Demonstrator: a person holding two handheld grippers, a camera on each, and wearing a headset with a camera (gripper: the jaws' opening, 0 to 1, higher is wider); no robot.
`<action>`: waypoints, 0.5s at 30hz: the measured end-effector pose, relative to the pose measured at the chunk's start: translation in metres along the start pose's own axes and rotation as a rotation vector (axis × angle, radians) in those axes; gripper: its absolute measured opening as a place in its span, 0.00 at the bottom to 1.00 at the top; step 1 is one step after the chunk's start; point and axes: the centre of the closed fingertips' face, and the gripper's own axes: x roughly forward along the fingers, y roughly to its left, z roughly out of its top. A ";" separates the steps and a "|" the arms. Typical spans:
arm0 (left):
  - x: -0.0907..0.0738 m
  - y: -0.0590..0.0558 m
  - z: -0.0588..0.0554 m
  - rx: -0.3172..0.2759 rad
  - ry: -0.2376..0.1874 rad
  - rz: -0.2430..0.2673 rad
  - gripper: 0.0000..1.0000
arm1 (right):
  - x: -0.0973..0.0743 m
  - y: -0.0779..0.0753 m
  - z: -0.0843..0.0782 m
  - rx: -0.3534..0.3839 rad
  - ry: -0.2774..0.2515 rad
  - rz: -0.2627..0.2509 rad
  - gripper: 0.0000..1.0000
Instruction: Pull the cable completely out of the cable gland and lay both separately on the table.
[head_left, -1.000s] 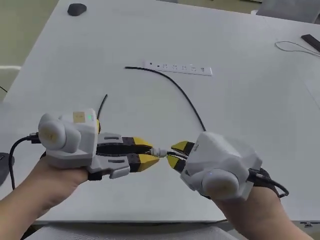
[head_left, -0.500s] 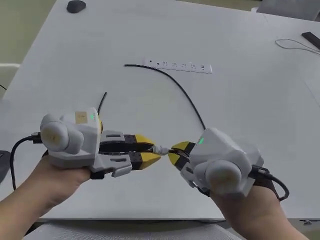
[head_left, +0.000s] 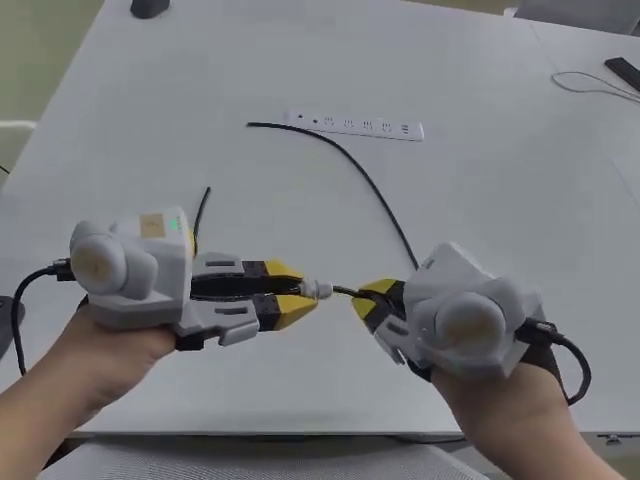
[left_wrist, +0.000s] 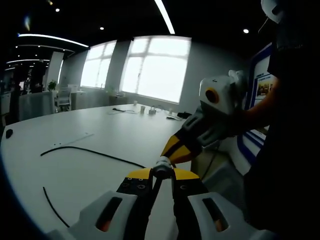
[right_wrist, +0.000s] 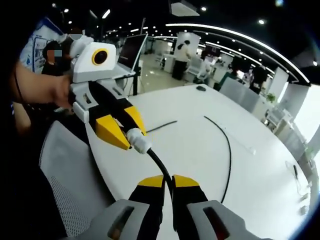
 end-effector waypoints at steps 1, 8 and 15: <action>-0.001 0.000 0.001 -0.003 -0.003 0.000 0.15 | 0.000 -0.002 -0.002 0.010 0.006 -0.004 0.00; -0.006 0.001 0.009 -0.026 -0.034 0.004 0.15 | 0.002 -0.018 -0.028 0.139 0.044 -0.033 0.00; -0.003 -0.004 0.008 -0.028 -0.035 0.003 0.15 | 0.006 -0.027 -0.055 0.327 0.063 -0.058 0.00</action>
